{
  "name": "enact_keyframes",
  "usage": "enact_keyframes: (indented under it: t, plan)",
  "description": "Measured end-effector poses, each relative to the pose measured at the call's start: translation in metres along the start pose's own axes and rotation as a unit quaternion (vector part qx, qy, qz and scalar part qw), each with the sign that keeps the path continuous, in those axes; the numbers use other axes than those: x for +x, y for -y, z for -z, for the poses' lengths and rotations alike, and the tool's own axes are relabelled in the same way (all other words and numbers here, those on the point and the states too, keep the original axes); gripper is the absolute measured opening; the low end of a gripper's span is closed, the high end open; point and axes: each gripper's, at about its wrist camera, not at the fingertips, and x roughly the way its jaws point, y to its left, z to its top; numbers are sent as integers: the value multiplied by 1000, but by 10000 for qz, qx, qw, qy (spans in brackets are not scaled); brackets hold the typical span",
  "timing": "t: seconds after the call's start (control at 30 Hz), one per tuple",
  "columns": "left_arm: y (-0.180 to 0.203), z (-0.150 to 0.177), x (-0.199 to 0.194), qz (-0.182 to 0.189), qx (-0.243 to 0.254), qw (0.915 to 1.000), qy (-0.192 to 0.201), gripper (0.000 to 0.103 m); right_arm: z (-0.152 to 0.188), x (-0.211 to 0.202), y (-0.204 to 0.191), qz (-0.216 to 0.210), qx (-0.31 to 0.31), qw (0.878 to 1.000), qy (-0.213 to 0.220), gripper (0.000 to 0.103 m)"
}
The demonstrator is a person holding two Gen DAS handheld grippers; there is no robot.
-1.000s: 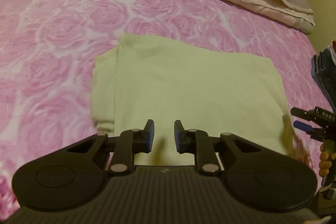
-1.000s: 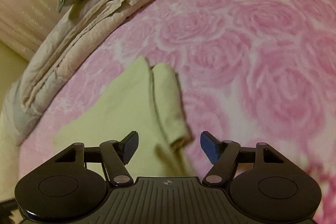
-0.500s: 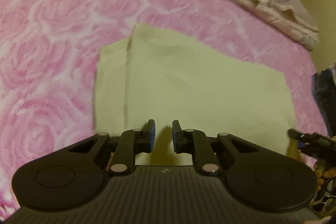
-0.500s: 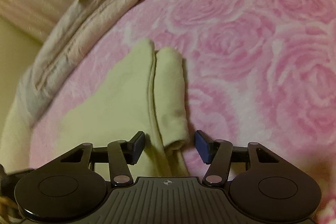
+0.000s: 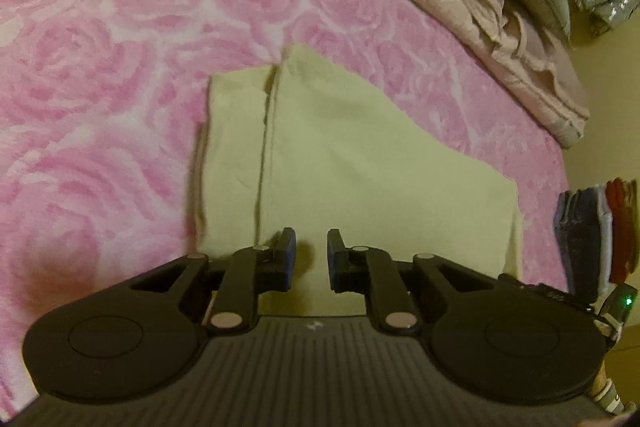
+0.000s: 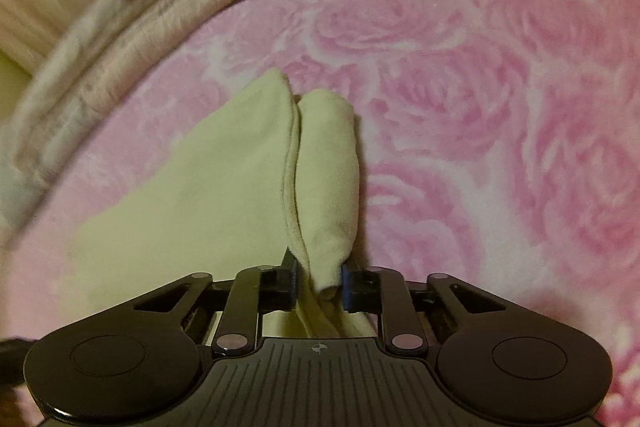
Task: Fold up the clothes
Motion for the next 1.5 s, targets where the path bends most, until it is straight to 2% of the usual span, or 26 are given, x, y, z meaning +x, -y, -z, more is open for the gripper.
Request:
enact_keyframes:
  t: [0.07, 0.1, 0.13, 0.2, 0.27, 0.37, 0.4, 0.43, 0.47, 0.5, 0.53, 0.57, 0.63, 0.7, 0.77, 0.87, 0.9, 0.97, 1.0, 1.03, 1.1, 1.17, 1.27, 1.37, 1.5]
  plan:
    - [-8, -3, -14, 50, -99, 9999, 60, 11, 3, -7, -35, 604, -587, 9963, 145, 16]
    - [-12, -5, -21, 75, -154, 9998, 96, 11, 6, -11, -55, 926, -961, 9907, 258, 16]
    - [-18, -6, -29, 98, -211, 9996, 130, 11, 10, -16, -77, 1219, -1356, 9825, 383, 16]
    - [-31, -8, -43, 143, -328, 9992, 193, 11, 29, -29, -127, 1558, -2293, 9581, 717, 16]
    - [-45, -9, -54, 199, -476, 9984, 211, 11, 49, -37, -177, 1583, -3002, 9362, 919, 16]
    - [-64, -7, -67, 301, -604, 9976, 175, 11, 94, -31, -243, 1623, -3909, 9010, 950, 17]
    - [-69, -7, -69, 317, -613, 9975, 129, 11, 110, -24, -260, 1650, -4176, 8888, 918, 21]
    - [-73, -5, -71, 310, -617, 9976, 83, 11, 127, -12, -273, 1688, -4447, 8764, 758, 33]
    - [-76, -4, -72, 312, -612, 9976, 48, 11, 141, 1, -282, 1660, -4611, 8701, 527, 44]
    - [-78, -3, -73, 314, -607, 9977, 13, 11, 153, 12, -287, 1538, -4642, 8718, 294, 62]
    - [-81, -1, -74, 316, -603, 9977, -22, 11, 159, 17, -288, 1442, -4601, 8759, 170, 71]
    - [-83, 0, -75, 327, -595, 9977, -55, 11, 166, 21, -289, 1345, -4559, 8798, 46, 76]
    - [-84, 3, -76, 417, -560, 9975, -105, 11, 171, 18, -288, 1105, -4491, 8866, -24, 78]
    - [-79, 6, -74, 523, -527, 9971, -181, 11, 159, -1, -280, 541, -4167, 9074, -78, 78]
    - [-69, 7, -69, 693, -528, 9960, -213, 12, 138, -24, -267, 314, -3670, 9297, 39, 78]
    - [-45, 7, -55, 989, -501, 9935, -254, 19, 89, -48, -212, 239, -2329, 9712, 445, 77]
    - [-35, 7, -48, 1069, -458, 9929, -258, 21, 72, -56, -193, 212, -1869, 9804, 578, 77]
    - [-14, 6, -30, 1259, -374, 9908, -329, 34, 40, -68, -156, 184, -953, 9923, 772, 75]
    - [-3, 6, -19, 1354, -336, 9895, -383, 35, 30, -58, -136, 279, -557, 9964, 567, 68]
    - [6, 5, -8, 1418, -314, 9884, -437, 37, 20, -48, -115, 374, -161, 9985, 362, 57]
    - [21, 4, 14, 1509, -265, 9867, -536, 43, 0, -28, -76, 521, 607, 9968, -46, 56]
    - [31, 1, 34, 1486, -186, 9865, -658, 45, -10, -10, -57, 329, 1071, 9931, -359, 56]
    - [39, -2, 58, 1499, -156, 9849, -848, 47, -22, 8, -49, 103, 1398, 9879, -659, 56]
    - [43, -4, 76, 1591, -223, 9819, -1000, 55, -18, 13, -48, -166, 1724, 9816, -806, 56]
    - [41, -1, 90, 1800, -618, 9759, -1068, 54, -20, 30, -41, -516, 2266, 9668, -1065, 56]
